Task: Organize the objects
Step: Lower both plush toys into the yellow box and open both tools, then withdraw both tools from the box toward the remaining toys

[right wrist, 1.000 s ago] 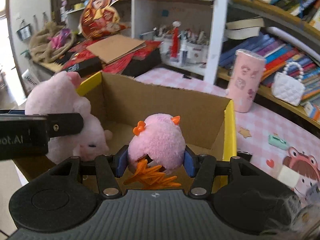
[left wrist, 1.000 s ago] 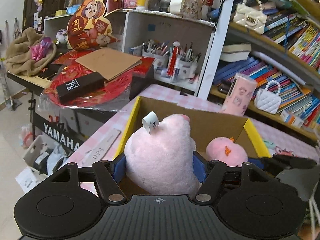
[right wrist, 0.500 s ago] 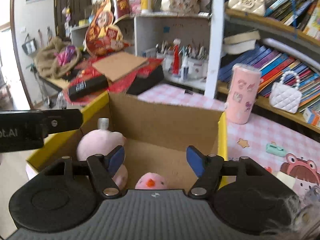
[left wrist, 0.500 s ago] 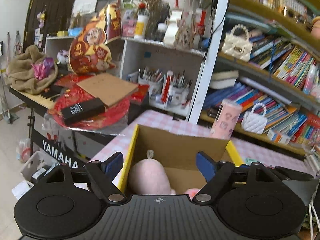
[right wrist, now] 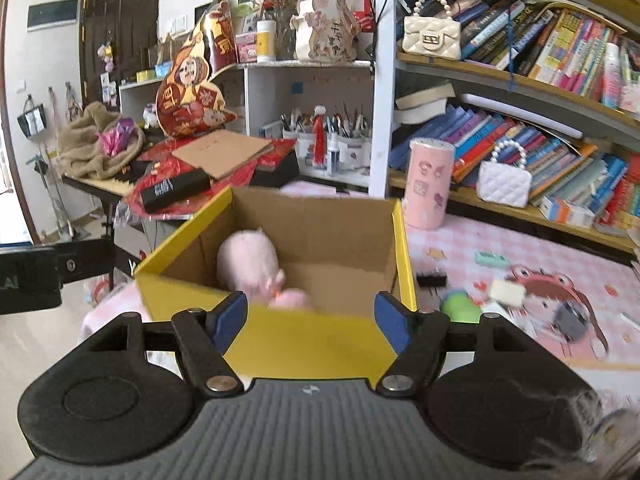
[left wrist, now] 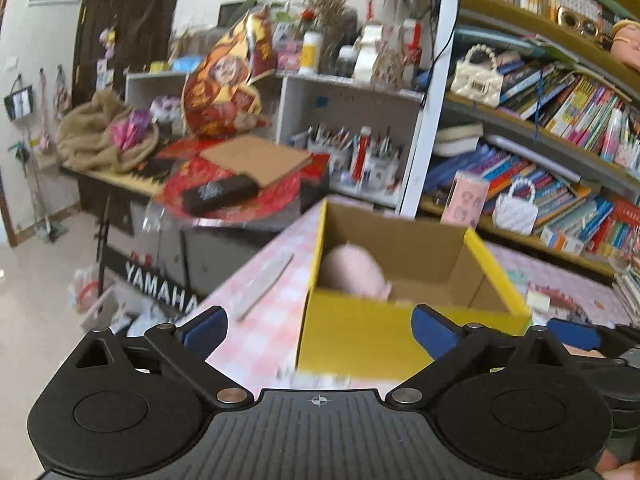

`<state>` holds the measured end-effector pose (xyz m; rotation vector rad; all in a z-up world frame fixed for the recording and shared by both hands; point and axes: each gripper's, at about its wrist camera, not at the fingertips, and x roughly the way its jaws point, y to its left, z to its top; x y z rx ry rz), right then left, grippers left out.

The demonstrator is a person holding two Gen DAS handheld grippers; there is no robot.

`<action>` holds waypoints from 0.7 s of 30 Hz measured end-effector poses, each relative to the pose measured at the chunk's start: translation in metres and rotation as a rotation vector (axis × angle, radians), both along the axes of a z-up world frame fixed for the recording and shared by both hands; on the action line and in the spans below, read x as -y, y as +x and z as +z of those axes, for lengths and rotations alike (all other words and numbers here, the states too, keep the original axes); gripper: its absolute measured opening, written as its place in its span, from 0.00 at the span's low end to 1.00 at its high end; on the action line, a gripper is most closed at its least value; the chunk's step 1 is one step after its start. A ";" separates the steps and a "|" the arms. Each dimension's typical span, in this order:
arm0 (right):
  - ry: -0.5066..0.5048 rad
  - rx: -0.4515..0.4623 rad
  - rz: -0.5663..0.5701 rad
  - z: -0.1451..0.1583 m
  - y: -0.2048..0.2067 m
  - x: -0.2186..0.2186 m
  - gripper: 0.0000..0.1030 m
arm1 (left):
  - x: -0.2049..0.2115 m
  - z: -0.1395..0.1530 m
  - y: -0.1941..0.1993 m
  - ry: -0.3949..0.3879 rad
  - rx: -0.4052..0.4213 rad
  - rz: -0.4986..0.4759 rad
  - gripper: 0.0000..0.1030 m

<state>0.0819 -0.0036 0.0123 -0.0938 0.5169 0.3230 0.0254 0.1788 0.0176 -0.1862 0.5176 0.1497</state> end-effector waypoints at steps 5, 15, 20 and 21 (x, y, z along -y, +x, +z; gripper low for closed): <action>-0.041 0.000 -0.067 -0.011 -0.046 0.000 0.76 | 0.002 -0.013 -0.029 0.007 -0.055 0.012 0.97; -0.076 -0.066 -0.144 -0.031 -0.099 0.010 0.82 | 0.012 -0.026 -0.056 0.004 -0.116 -0.076 0.97; -0.071 -0.078 -0.199 -0.032 -0.115 0.022 0.86 | 0.024 -0.030 -0.060 -0.004 -0.134 -0.138 0.97; -0.070 -0.079 -0.212 -0.032 -0.117 0.025 0.87 | 0.027 -0.030 -0.060 -0.006 -0.135 -0.153 0.97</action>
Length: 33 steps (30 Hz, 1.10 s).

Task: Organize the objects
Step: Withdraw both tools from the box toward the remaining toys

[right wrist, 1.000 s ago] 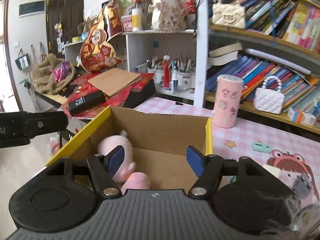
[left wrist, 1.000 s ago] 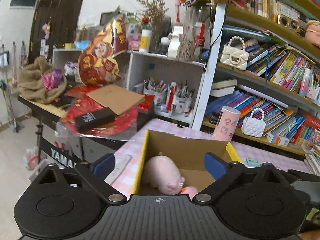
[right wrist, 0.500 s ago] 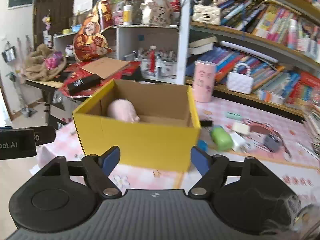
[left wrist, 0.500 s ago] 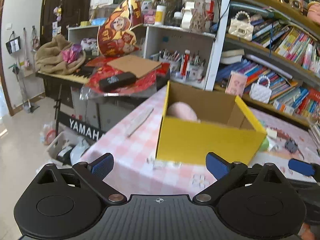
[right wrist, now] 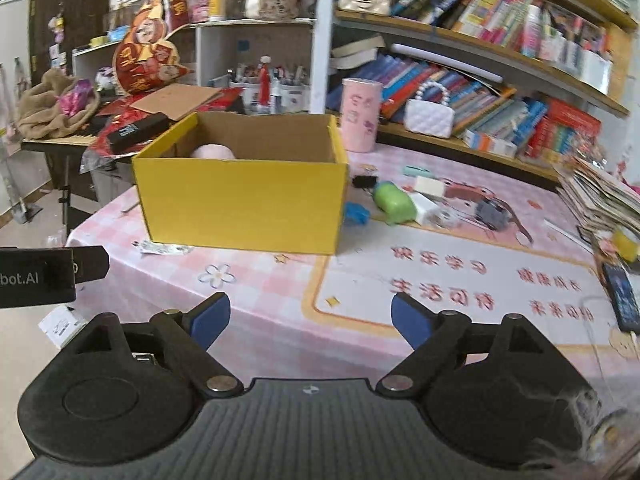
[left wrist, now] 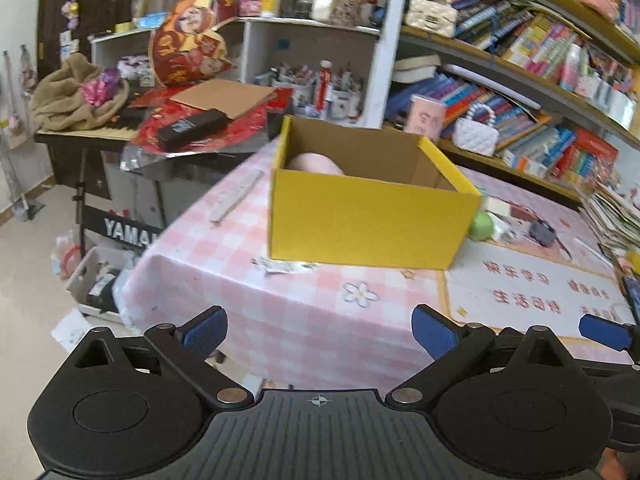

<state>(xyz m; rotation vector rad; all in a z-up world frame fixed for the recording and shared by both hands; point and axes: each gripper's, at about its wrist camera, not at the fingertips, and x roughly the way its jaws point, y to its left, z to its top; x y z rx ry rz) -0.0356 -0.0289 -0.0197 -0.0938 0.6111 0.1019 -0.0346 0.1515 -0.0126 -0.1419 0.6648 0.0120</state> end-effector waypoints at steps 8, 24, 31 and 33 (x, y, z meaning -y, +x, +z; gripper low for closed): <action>0.007 -0.031 -0.123 -0.004 -0.012 0.033 0.89 | 0.033 -0.002 0.003 0.016 -0.014 -0.118 0.97; 0.021 -0.070 -0.258 -0.013 0.008 0.112 0.91 | 0.118 -0.011 0.048 0.029 -0.064 -0.249 0.97; 0.013 -0.107 -0.280 -0.017 0.035 0.152 0.92 | 0.160 -0.019 0.075 0.026 -0.105 -0.276 0.97; 0.013 -0.118 -0.288 -0.018 0.042 0.164 0.92 | 0.173 -0.023 0.083 0.026 -0.116 -0.283 0.97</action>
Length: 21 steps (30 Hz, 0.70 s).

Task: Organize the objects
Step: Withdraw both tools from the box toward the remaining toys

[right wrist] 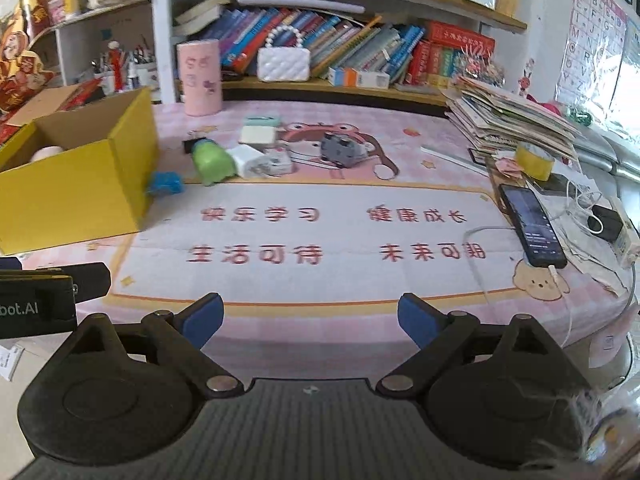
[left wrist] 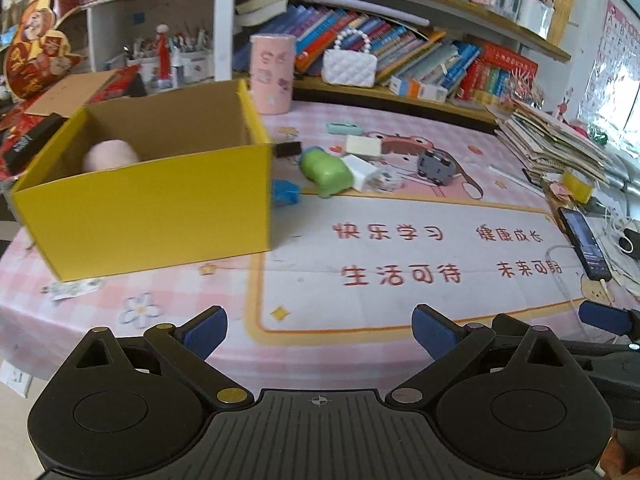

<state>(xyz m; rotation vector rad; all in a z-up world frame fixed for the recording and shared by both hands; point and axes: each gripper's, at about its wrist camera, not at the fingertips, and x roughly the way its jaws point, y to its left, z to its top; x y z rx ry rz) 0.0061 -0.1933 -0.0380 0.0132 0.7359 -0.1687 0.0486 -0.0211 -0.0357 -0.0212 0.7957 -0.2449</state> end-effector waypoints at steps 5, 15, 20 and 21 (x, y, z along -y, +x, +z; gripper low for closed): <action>0.000 -0.016 -0.005 -0.003 0.020 0.027 0.93 | 0.026 -0.006 0.018 0.004 -0.017 0.006 0.97; 0.018 -0.053 0.049 -0.015 0.057 0.063 0.93 | 0.054 -0.016 0.044 0.016 -0.065 0.080 0.97; 0.043 -0.057 0.088 -0.019 0.071 0.074 0.94 | 0.060 -0.014 0.054 0.034 -0.060 0.129 0.97; 0.046 -0.054 0.094 -0.020 0.073 0.076 0.94 | 0.061 -0.013 0.056 0.038 -0.058 0.136 0.97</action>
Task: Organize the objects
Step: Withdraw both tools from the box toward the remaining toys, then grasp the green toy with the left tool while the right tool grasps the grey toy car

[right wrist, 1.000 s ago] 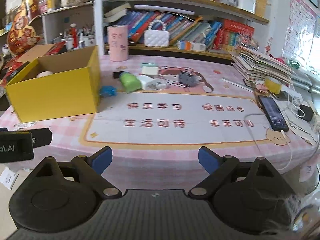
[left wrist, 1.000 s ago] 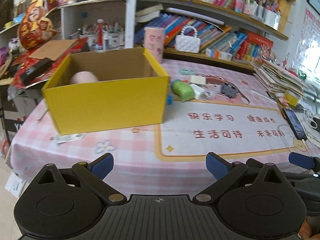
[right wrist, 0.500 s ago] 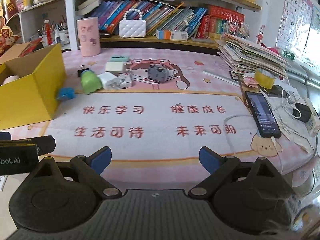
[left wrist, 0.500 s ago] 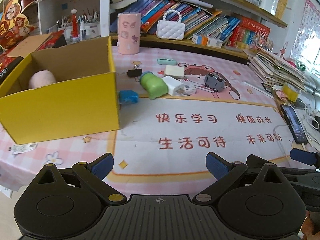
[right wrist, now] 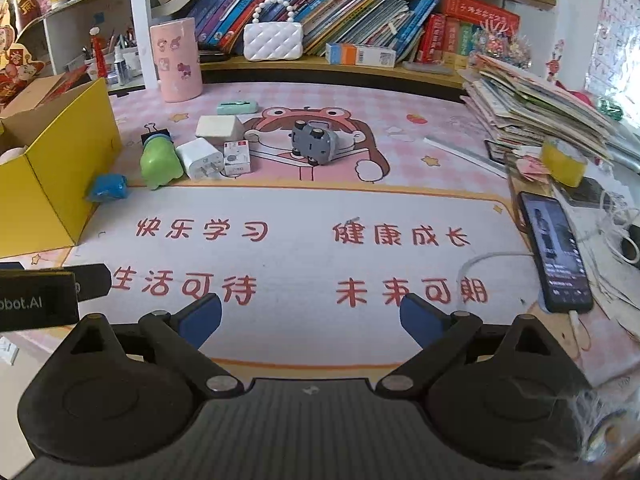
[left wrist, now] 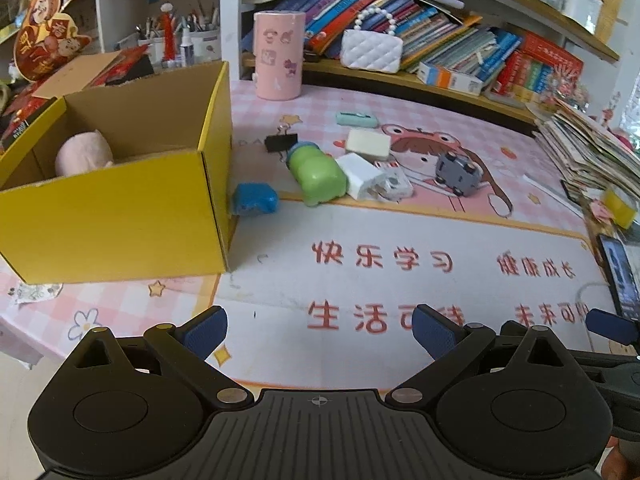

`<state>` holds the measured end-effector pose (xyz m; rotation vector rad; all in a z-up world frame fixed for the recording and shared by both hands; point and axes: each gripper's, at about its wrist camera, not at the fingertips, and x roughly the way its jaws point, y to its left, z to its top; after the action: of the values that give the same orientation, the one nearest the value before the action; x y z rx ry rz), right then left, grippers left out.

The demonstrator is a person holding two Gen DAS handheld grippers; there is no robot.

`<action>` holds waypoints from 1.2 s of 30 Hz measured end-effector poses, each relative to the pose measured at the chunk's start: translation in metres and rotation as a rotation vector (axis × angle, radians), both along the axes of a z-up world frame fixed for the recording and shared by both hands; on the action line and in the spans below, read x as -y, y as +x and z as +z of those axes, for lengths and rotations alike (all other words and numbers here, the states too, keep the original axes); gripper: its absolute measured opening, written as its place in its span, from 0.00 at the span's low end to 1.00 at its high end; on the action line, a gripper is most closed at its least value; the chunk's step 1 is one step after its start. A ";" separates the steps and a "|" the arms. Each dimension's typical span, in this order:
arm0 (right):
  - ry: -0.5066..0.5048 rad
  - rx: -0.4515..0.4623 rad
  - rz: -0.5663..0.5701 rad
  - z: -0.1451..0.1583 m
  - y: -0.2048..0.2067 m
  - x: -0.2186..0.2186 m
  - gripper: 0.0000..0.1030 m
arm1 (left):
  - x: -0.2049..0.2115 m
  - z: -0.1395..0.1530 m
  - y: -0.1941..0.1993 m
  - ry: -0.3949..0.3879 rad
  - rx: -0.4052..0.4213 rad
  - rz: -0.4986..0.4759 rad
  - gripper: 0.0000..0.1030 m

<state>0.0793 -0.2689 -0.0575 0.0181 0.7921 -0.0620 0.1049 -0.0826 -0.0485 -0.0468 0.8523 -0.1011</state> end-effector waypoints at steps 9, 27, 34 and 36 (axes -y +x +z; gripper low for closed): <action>0.024 0.037 0.010 -0.003 0.035 0.025 0.94 | 0.019 0.005 0.028 0.012 0.036 0.029 0.97; 0.039 0.121 0.036 -0.009 0.137 0.055 0.93 | 0.052 -0.007 0.123 0.072 0.101 0.196 0.57; 0.054 0.129 0.100 -0.013 0.161 0.051 0.93 | 0.043 -0.029 0.171 0.044 0.011 0.264 0.57; 0.056 0.127 0.113 -0.015 0.166 0.049 0.93 | 0.039 -0.034 0.175 0.026 0.005 0.280 0.57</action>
<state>0.2455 -0.3178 -0.0728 0.0300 0.6664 0.0683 0.2799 -0.1214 -0.0825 -0.1402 0.8346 0.1723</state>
